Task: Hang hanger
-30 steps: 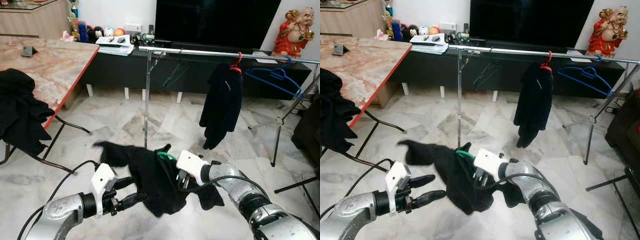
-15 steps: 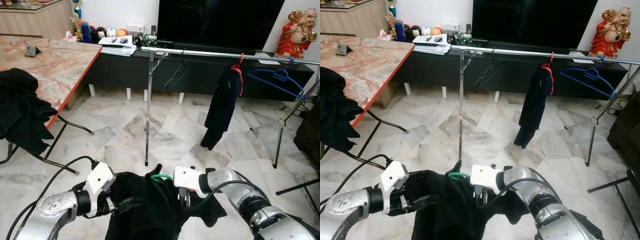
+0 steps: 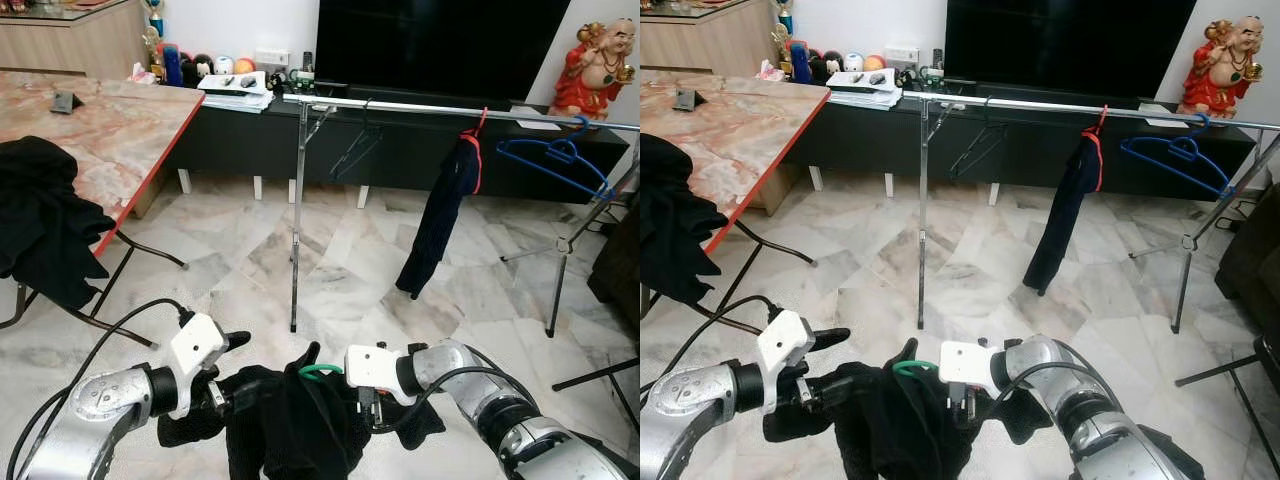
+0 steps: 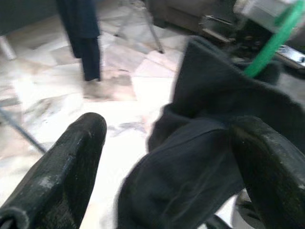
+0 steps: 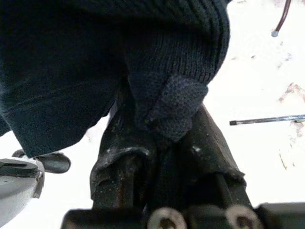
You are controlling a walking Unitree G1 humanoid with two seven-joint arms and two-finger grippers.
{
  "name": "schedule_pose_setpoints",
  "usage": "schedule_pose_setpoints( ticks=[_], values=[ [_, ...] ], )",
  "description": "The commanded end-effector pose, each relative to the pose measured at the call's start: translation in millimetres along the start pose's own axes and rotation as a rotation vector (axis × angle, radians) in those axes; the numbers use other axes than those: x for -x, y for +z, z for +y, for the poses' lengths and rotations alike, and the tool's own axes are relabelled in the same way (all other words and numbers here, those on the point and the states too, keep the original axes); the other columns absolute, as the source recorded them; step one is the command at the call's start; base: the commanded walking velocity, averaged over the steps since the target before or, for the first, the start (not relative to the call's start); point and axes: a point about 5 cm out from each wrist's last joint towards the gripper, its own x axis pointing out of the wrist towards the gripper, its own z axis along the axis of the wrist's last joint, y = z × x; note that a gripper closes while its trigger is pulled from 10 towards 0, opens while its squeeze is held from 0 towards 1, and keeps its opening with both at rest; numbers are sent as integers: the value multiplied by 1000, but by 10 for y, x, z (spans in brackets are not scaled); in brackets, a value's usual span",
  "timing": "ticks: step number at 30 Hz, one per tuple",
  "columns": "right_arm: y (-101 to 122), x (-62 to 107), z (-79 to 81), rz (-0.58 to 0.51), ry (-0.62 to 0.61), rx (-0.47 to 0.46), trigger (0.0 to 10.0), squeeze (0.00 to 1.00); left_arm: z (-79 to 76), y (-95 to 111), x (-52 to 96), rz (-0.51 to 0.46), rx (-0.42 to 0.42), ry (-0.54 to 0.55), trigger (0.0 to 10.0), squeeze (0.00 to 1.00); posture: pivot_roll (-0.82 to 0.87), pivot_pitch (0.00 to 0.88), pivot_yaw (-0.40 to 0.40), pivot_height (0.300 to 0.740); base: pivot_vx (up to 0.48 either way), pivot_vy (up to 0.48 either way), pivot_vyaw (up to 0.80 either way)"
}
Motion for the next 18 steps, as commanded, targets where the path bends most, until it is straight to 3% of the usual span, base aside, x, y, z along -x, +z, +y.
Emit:
schedule_pose_setpoints(
  ticks=[1,9,18],
  values=[
    [44,0,-10,-22,11,23,0,0,-72,13,-63,9,-17,-72,10000,0,116,0,-101,740,0,0,0],
    [123,-41,-10,-50,35,46,0,0,-217,-59,-198,35,-4,-187,10000,0,113,0,-105,740,0,0,0],
    [248,-87,-13,-107,68,74,0,0,-300,-107,-376,55,-19,-220,10000,0,106,9,-106,740,0,0,0]
  ],
)
